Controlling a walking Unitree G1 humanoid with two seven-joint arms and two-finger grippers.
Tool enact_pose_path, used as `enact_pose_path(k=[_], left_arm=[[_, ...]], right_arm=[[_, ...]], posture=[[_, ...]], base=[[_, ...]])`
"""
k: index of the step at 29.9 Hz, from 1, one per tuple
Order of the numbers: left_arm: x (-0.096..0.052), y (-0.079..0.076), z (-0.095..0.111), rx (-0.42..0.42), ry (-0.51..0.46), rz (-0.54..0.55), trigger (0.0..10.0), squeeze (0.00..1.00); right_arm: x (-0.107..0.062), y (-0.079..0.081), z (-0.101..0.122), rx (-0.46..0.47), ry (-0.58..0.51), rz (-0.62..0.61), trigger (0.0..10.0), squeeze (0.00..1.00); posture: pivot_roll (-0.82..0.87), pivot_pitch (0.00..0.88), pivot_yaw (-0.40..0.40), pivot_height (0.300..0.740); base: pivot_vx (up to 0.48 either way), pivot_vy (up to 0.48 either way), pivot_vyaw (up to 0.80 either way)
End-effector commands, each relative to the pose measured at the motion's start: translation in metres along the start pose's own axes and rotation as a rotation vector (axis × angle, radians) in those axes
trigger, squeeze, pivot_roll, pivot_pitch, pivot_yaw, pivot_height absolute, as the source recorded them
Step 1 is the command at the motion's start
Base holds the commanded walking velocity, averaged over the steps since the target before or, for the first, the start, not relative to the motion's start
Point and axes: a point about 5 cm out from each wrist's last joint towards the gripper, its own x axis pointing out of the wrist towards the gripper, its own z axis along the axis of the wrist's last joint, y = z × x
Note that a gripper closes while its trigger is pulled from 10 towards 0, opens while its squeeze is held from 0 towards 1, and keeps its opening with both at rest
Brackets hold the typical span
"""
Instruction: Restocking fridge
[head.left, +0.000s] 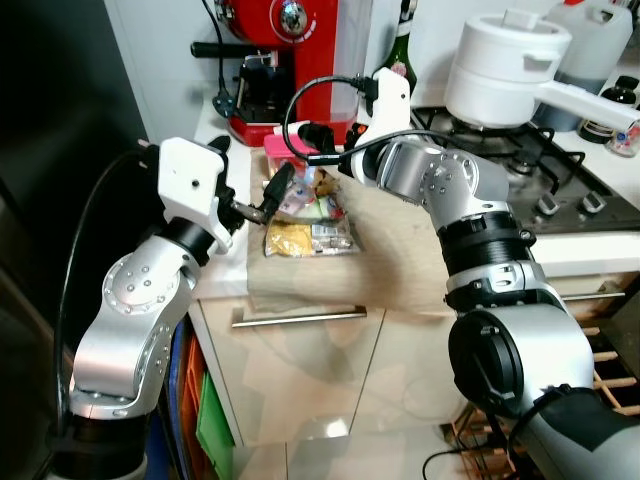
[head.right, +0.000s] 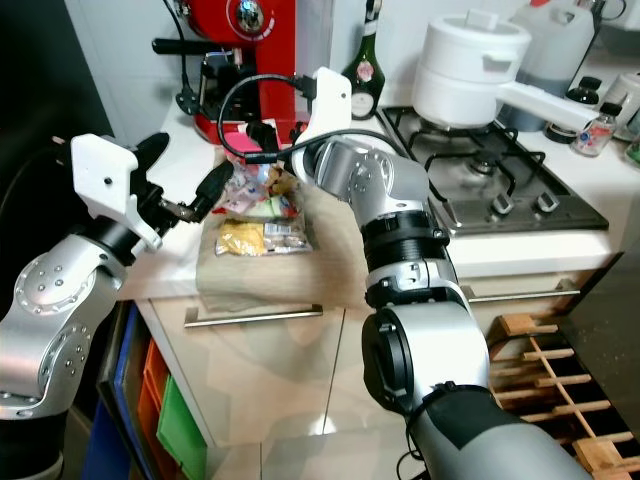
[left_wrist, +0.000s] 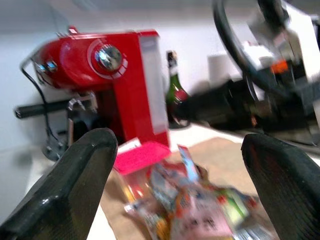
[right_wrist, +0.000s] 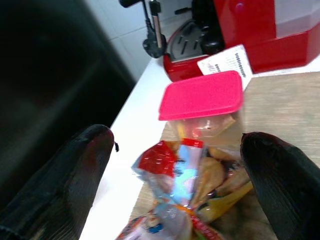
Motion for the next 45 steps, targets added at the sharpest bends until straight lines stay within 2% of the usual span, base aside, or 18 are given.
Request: enact_pose_path(k=[1,5,7,8,11,14,21,25,38,40,42,43,44,45], left_arm=[[-0.002,-0.006,-0.005,-0.004,0.046,-0.043,10.0,0.0],[-0.005,0.002,-0.015,0.018,0.134,-0.013,10.0,0.0],[-0.008,0.015,-0.019,0.04,0.176,0.056,10.0,0.0],[-0.008,0.015,-0.019,0.04,0.176,0.056,10.0,0.0],[-0.013,0.033,-0.018,0.063,0.2,0.151,10.0,0.0],[-0.018,0.035,-0.015,0.071,0.2,0.154,10.0,0.0],[-0.025,0.035,-0.012,0.072,0.231,0.116,10.0,0.0],[-0.025,0.027,-0.007,0.06,0.215,0.09,10.0,0.0],[-0.025,0.009,-0.013,0.016,0.242,0.026,10.0,0.0],[-0.026,0.009,-0.013,0.014,0.24,0.026,10.0,0.0],[-0.026,0.008,-0.014,0.011,0.243,0.029,10.0,0.0],[-0.026,0.008,-0.014,0.011,0.243,0.029,10.0,0.0],[-0.025,0.008,-0.015,0.011,0.245,0.033,10.0,0.0],[-0.024,0.009,-0.016,0.003,0.249,0.055,10.0,0.0]], right_arm=[[-0.002,0.006,0.001,-0.015,0.016,0.012,10.0,0.0],[0.002,-0.001,-0.013,-0.021,0.086,-0.02,10.0,0.0],[0.004,-0.009,-0.022,-0.023,0.134,-0.052,10.0,0.0],[0.004,-0.009,-0.022,-0.023,0.134,-0.052,10.0,0.0],[0.007,-0.015,-0.027,-0.024,0.159,-0.07,10.0,0.0],[0.008,-0.016,-0.03,-0.027,0.172,-0.077,10.0,0.0],[0.009,-0.019,-0.043,-0.053,0.239,-0.097,10.0,0.0],[0.009,0.001,-0.043,-0.086,0.266,-0.01,10.0,0.0],[0.01,-0.003,-0.05,-0.142,0.289,-0.021,10.0,0.0],[0.009,-0.005,-0.046,-0.186,0.258,-0.029,10.0,0.0],[0.007,-0.009,-0.034,-0.264,0.18,-0.055,10.0,0.0],[0.007,-0.009,-0.034,-0.264,0.18,-0.055,10.0,0.0],[0.006,-0.011,-0.027,-0.302,0.131,-0.075,10.0,0.0],[0.004,-0.016,-0.012,-0.361,0.019,-0.113,10.0,0.0]], posture=[[-0.01,0.0,-0.014,0.74],[-0.02,0.0,-0.022,0.74],[-0.02,0.0,-0.032,0.74],[-0.02,0.0,-0.032,0.74],[-0.01,0.0,-0.042,0.74],[0.0,0.0,-0.05,0.74],[0.0,0.0,-0.062,0.74],[0.01,0.0,-0.079,0.74],[0.01,0.0,-0.088,0.74],[0.01,0.0,-0.089,0.74],[0.01,0.0,-0.086,0.74],[0.01,0.0,-0.086,0.74],[0.01,0.0,-0.086,0.74],[0.0,0.0,-0.08,0.74]], base=[[0.0,0.0,0.0],[0.0,0.0,0.0],[0.0,0.0,0.0],[0.0,0.0,0.0],[0.0,0.0,0.0],[0.0,0.0,0.0],[0.0,0.0,0.0],[0.0,0.0,0.0],[0.0,0.0,0.0],[0.0,0.0,0.0],[0.0,0.0,0.0],[0.0,0.0,0.0],[0.0,0.0,0.0],[0.0,0.0,0.0]])
